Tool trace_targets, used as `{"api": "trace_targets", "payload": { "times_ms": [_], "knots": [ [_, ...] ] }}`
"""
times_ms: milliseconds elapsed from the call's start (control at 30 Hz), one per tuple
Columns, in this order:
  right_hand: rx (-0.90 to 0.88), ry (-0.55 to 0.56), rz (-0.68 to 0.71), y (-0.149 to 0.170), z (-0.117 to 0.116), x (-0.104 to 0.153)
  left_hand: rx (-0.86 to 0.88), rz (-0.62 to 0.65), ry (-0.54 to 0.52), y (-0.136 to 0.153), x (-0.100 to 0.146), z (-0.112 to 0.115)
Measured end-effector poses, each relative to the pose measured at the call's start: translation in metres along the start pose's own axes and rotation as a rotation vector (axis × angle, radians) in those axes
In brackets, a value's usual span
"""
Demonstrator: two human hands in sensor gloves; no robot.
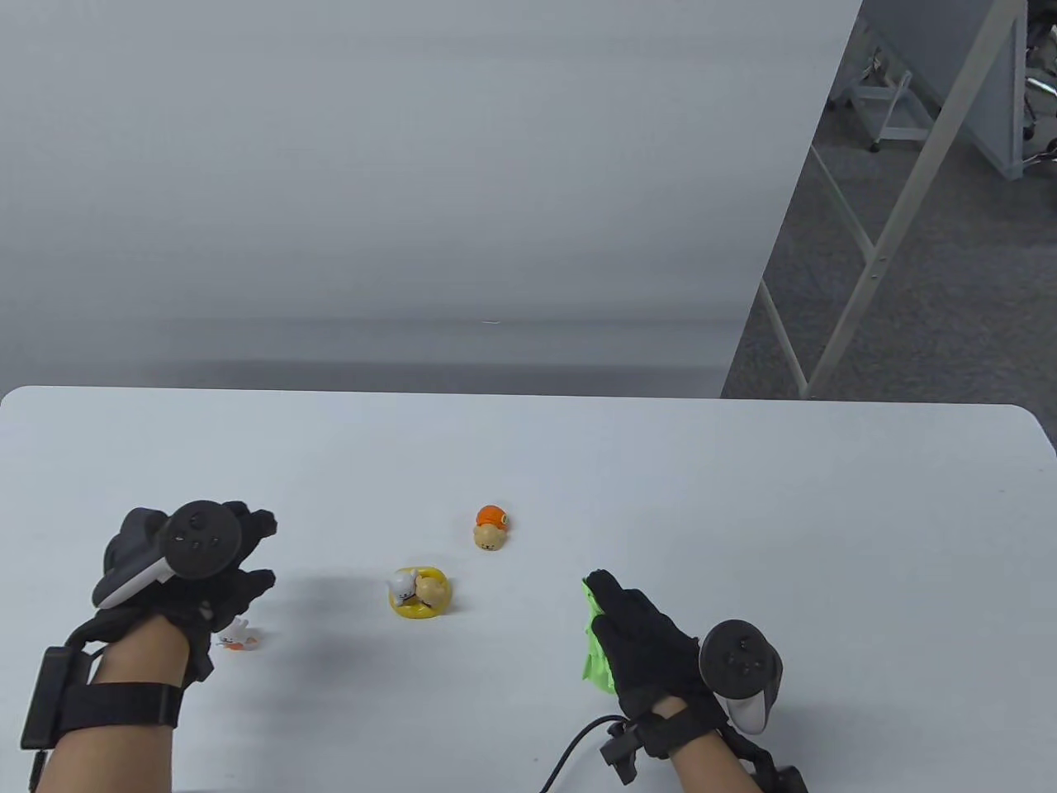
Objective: Dust the small ornaments
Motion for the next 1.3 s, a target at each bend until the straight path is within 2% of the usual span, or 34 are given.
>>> {"api": "trace_targets", "payload": {
  "times_ms": [67,167,233,400,867,1067,1300],
  "knots": [
    [0.002,-0.004,-0.005,0.001,0.0,0.0,0.021,-0.024,0.027,0.015,0.004,0.013],
    [0.002,-0.006,-0.012,0.002,-0.001,0.001,0.032,-0.027,-0.013,0.03,0.01,0.029],
    [0.004,-0.009,-0.016,0.002,-0.001,0.001,0.068,-0.045,0.008,0.039,0.011,0.045],
    [0.013,-0.017,-0.021,0.003,-0.003,0.002,0.043,-0.043,0.055,0.043,0.008,0.073],
    [0.017,-0.018,-0.034,0.004,-0.004,0.002,-0.037,-0.047,0.137,0.037,-0.011,0.099],
    [0.014,-0.018,-0.033,0.004,-0.003,0.002,-0.005,-0.001,0.092,0.033,-0.009,0.093],
    [0.006,-0.013,-0.018,0.002,-0.003,0.002,0.053,0.09,-0.067,0.003,0.0,0.046]
  ]
}}
Point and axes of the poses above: the tracker on the back of each hand, its own y axis roughly to the little-finger side, its own x axis roughly from the fingertips to the wrist, z = x × y, the point moved 2 cm from there along -x, roughly from the wrist to the fingertips, and after that the axes turned 7 degrees about y, right-handed, at the moved point
